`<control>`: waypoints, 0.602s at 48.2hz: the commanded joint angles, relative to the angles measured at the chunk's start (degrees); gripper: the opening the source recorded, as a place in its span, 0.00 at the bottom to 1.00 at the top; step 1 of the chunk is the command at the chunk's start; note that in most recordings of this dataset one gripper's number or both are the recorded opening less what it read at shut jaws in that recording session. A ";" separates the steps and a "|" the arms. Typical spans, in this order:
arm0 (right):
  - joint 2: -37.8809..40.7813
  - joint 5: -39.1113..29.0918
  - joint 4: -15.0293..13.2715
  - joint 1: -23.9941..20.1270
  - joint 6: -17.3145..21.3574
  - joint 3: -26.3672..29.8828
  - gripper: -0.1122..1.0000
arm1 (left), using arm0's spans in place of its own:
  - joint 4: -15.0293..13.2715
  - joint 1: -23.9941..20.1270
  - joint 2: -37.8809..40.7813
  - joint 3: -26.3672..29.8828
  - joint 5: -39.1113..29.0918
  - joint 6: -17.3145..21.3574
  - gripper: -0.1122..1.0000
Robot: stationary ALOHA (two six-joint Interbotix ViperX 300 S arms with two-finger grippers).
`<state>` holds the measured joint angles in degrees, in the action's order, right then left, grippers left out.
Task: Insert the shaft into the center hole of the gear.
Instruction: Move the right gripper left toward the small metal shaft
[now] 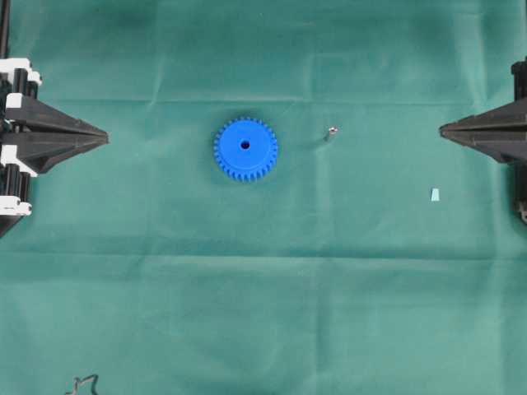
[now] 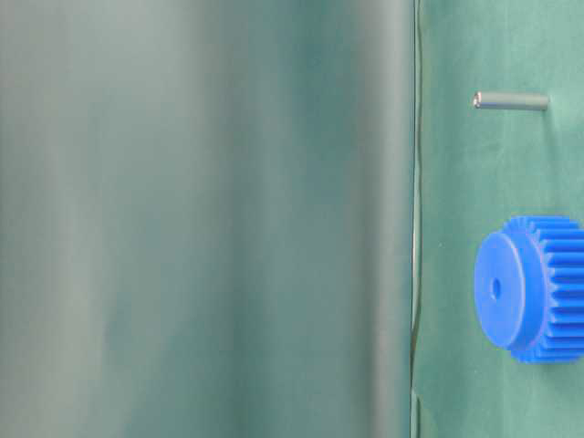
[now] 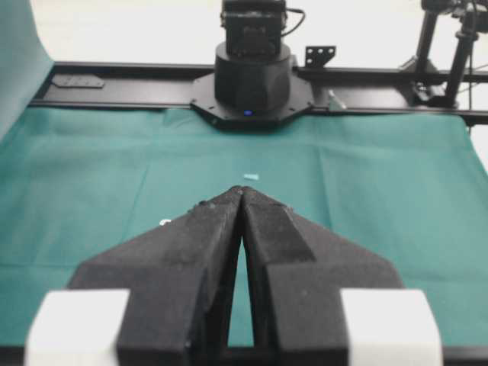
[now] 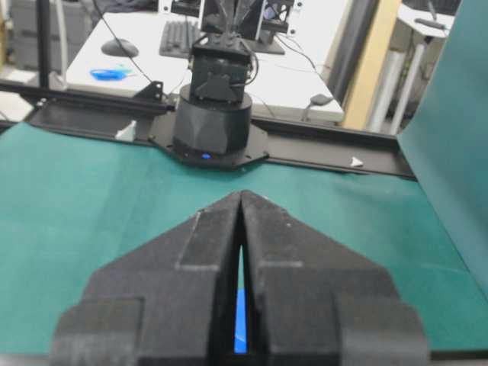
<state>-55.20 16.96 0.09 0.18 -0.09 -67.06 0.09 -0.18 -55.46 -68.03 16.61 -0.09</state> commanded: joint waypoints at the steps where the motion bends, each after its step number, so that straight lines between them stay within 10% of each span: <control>1: 0.79 -0.44 0.00 -0.09 -0.26 0.35 0.12 | 0.70 0.44 0.18 2.37 -0.09 -0.70 0.10; 29: 14.33 -1.93 0.35 7.91 0.35 5.10 0.13 | 0.79 0.44 0.26 2.55 -0.79 -1.05 0.10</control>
<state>-43.68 14.77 0.35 7.38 0.18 -64.16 0.70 0.09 -55.55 -66.88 15.56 -1.23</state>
